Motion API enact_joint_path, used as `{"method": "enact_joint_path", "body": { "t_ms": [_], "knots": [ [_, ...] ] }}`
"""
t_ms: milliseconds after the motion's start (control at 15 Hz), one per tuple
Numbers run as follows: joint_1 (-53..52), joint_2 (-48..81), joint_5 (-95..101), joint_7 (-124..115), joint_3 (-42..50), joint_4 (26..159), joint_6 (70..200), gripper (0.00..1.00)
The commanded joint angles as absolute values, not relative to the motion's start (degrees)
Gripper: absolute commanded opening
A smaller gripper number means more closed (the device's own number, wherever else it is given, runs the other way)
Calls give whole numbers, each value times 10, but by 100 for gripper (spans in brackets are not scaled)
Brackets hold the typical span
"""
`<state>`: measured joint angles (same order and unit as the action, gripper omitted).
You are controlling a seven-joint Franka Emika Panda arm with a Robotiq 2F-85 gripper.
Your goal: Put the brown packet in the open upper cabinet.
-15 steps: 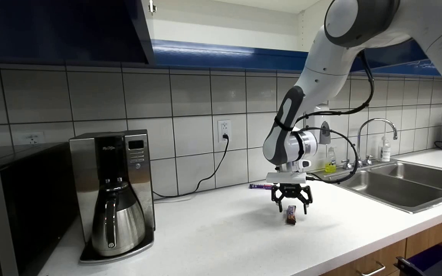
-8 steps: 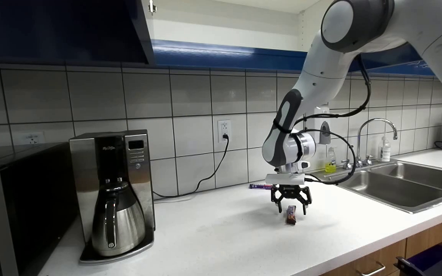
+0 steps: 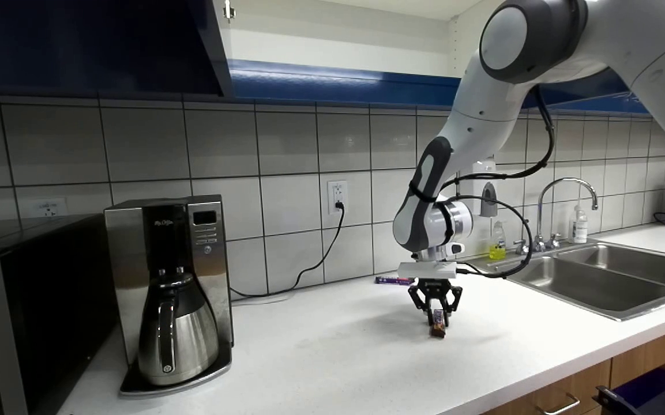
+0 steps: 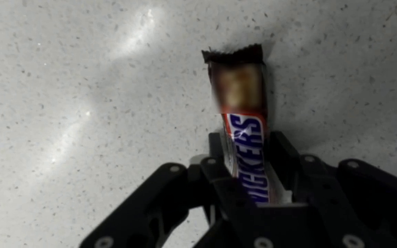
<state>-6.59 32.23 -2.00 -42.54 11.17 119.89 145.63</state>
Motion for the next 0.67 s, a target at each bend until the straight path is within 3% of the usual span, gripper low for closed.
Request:
{"method": "enact_joint_path", "body": {
  "t_ms": [0, 67, 133, 200, 600],
  "knots": [
    [-72, 329, -9, -440, 117, 1185, 1449, 11],
    [-72, 329, -10, -438, 116, 1185, 1449, 3],
    [-70, 327, -12, -434, 114, 1184, 1447, 1],
    [-69, 327, -13, -433, 113, 1183, 1447, 5],
    [-69, 291, -8, -416, 112, 1204, 1450, 5]
  ]
}}
